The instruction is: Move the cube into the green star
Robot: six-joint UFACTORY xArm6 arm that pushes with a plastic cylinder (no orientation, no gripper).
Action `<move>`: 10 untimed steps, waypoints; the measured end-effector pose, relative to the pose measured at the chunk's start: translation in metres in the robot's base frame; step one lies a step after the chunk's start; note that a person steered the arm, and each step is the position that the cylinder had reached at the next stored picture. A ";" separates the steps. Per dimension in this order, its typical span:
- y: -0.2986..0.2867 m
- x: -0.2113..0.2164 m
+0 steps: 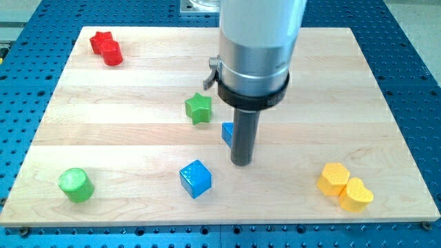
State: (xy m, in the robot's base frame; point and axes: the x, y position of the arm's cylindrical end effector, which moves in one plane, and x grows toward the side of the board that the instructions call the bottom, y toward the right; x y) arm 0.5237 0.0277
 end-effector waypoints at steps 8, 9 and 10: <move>-0.077 0.072; -0.076 0.047; -0.067 0.016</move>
State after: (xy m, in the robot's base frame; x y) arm 0.5393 -0.0395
